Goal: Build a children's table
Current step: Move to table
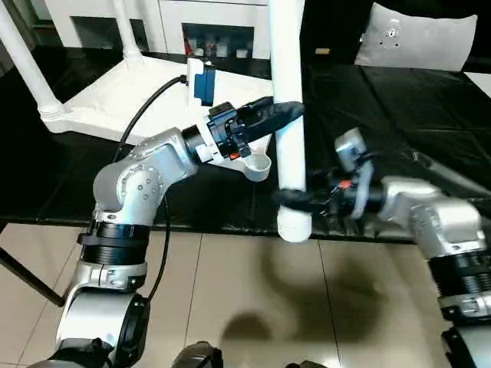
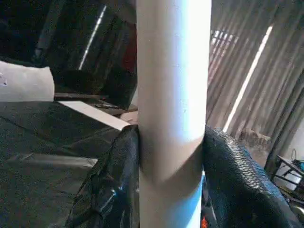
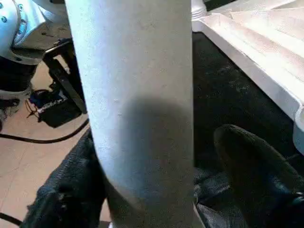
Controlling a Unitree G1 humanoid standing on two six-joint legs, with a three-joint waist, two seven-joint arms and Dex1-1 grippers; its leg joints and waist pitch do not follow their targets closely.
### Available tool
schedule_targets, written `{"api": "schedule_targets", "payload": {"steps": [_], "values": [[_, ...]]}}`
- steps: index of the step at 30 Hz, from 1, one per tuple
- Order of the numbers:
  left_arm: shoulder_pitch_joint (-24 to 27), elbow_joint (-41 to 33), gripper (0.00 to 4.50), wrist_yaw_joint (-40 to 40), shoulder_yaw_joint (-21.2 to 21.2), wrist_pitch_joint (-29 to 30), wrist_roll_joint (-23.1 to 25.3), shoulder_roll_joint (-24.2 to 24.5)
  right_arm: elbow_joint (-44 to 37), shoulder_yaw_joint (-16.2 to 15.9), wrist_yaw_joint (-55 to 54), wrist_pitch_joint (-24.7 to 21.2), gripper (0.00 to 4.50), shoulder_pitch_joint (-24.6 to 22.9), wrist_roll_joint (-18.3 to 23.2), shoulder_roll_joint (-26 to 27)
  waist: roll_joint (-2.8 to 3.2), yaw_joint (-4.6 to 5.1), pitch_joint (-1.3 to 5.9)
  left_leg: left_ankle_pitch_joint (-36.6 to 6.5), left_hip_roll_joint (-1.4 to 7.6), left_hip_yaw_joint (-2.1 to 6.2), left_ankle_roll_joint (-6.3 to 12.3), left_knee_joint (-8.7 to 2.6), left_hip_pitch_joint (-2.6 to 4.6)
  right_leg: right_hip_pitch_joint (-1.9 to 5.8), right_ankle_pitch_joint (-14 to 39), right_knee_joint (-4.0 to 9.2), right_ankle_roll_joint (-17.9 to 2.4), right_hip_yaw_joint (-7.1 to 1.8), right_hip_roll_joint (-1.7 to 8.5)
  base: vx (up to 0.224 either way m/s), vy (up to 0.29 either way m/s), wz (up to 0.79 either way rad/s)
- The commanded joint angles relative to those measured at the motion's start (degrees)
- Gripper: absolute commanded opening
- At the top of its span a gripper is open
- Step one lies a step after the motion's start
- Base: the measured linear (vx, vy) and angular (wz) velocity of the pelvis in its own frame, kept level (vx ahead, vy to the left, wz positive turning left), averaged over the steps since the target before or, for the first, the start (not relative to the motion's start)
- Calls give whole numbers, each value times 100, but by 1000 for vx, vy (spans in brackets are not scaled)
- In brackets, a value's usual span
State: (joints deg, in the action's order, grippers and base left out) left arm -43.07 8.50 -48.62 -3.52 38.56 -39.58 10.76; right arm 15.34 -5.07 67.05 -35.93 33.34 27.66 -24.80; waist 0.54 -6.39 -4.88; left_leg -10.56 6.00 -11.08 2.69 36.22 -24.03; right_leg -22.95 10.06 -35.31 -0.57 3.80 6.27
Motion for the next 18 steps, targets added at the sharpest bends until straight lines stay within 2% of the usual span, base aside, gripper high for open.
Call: {"api": "schedule_targets", "payload": {"steps": [1,3,4,10,18], "values": [[-93,-160,173,-102,59,30,-43,1,79,-31,-106,27,315,16,-73,4,42,11,525,-1645,699,332,-457,-583,267,233,632,283,-1603,-269,451,0,0,0],[-85,-171,173,-104,68,28,-38,-4,65,-39,-119,22,308,25,-74,14,38,13,528,-1634,702,331,-455,-581,271,235,633,288,-1598,-270,452,0,0,0],[-76,-182,173,-110,77,27,-32,-7,59,-41,-125,23,287,31,-82,25,38,12,529,-1605,701,331,-442,-578,270,236,601,286,-1597,-270,450,0,0,0],[-38,-199,173,-130,152,-31,26,2,12,-66,-84,53,228,22,-89,35,18,16,525,-1564,703,323,-410,-576,270,235,642,291,-1590,-273,453,0,0,0],[25,-158,173,-61,165,-110,147,-16,-130,-69,-103,51,197,-71,-90,68,33,26,529,-1536,709,326,-404,-577,280,226,623,282,-1564,-271,440,0,0,0]]}}
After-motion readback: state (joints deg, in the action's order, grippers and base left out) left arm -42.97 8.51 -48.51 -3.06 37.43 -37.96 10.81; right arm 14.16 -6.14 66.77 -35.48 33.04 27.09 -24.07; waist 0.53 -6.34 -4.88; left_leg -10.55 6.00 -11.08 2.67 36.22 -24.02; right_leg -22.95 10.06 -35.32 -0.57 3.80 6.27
